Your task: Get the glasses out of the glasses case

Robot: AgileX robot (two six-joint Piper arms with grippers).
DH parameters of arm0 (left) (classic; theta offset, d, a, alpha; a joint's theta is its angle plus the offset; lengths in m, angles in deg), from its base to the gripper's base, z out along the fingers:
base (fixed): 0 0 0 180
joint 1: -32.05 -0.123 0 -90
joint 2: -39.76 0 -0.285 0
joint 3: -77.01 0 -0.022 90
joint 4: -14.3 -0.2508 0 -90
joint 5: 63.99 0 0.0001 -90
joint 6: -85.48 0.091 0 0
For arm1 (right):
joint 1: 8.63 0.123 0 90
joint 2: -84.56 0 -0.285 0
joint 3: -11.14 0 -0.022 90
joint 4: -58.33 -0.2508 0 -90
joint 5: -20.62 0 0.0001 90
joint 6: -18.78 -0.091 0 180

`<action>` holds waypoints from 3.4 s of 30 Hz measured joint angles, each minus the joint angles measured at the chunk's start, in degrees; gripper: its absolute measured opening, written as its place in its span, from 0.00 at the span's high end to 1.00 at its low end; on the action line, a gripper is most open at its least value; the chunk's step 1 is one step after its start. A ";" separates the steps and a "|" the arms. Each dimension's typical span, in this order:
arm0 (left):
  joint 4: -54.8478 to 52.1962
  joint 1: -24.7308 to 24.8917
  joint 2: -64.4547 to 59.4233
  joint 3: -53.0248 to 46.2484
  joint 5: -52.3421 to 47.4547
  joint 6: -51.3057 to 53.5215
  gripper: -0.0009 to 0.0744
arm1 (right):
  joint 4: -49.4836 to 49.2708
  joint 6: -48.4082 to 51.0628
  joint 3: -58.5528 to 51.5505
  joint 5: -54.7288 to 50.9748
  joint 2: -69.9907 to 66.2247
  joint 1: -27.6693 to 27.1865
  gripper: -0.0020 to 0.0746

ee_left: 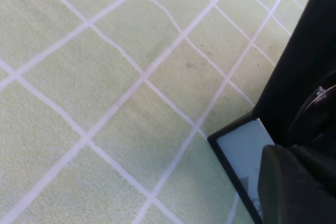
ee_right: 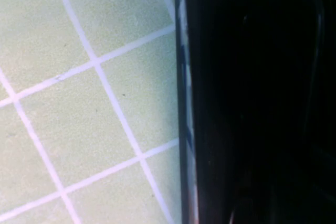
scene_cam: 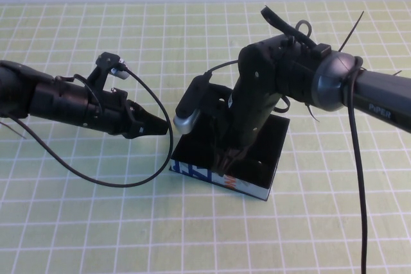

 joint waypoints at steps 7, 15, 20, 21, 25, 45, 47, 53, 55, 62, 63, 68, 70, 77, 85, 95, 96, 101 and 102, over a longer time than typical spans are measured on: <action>0.00 0.00 0.00 0.00 -0.32 0.00 0.99 | 0.16 -3.28 0.56 -1.48 0.66 0.05 0.96; 0.00 0.00 0.00 0.00 -0.88 -0.04 0.99 | 1.08 -6.68 1.02 -3.34 5.80 0.05 0.96; 0.00 0.00 0.00 0.00 -1.85 -0.04 0.99 | 1.15 -11.53 1.02 -5.39 10.39 0.05 0.96; 0.00 0.00 0.00 0.00 -1.97 -0.04 0.99 | 1.48 -13.50 1.02 -6.20 11.46 0.05 0.96; 0.00 0.00 0.00 0.00 -2.37 -0.04 0.99 | 5.10 -20.93 1.02 -10.92 15.65 0.05 0.96; 0.00 0.00 0.00 0.00 -2.69 -0.25 0.99 | 6.30 -51.24 -38.50 4.97 38.26 -8.15 0.96; 0.19 0.00 0.00 0.00 -2.69 -0.25 0.99 | 4.82 -51.73 -40.96 9.07 37.65 -8.15 0.96; 1.13 0.00 0.00 0.00 -2.72 -0.46 0.99 | 3.22 -53.25 -43.56 16.42 33.07 -8.57 0.96; 1.50 0.00 0.00 0.00 -3.29 -0.59 0.99 | 2.05 -53.38 -43.56 18.43 31.11 -9.36 0.96; 2.56 0.00 0.00 0.00 -5.62 -0.69 0.99 | 1.23 -53.42 -43.56 20.82 25.72 -11.05 0.95; 2.66 0.00 0.00 0.00 -5.84 -0.69 0.99 | 1.23 -53.42 -43.56 21.09 25.71 -11.05 0.94; 3.03 -0.10 0.00 0.00 -6.33 -0.69 0.99 | 1.15 -53.42 -43.56 21.63 24.69 -11.16 0.78; 3.74 -0.09 0.56 0.00 -5.95 -0.69 0.99 | 1.38 -53.42 -43.56 21.63 24.60 -11.16 0.70; 10.81 -0.09 5.16 0.00 -1.85 -1.68 0.99 | 2.89 -53.42 -43.56 20.68 27.94 -11.16 0.60; 9.80 -0.22 13.68 0.00 1.29 -6.93 0.99 | 3.82 -53.52 -43.56 10.17 39.46 -11.16 0.61; 5.13 -0.22 38.50 -9.30 15.39 -10.80 0.99 | 3.13 -49.46 -44.36 -3.79 61.20 -11.16 0.96; 5.38 -0.22 41.46 -11.49 17.56 -10.80 0.99 | 3.01 -49.21 -44.77 -4.26 64.16 -11.16 0.97; 8.28 -0.22 54.20 -24.16 25.99 -8.64 0.99 | 2.10 -47.30 -46.56 -7.31 77.18 -11.16 0.99; 9.25 -0.22 56.86 -27.06 27.46 -7.66 0.99 | 1.64 -46.48 -47.01 -7.84 79.61 -11.16 0.99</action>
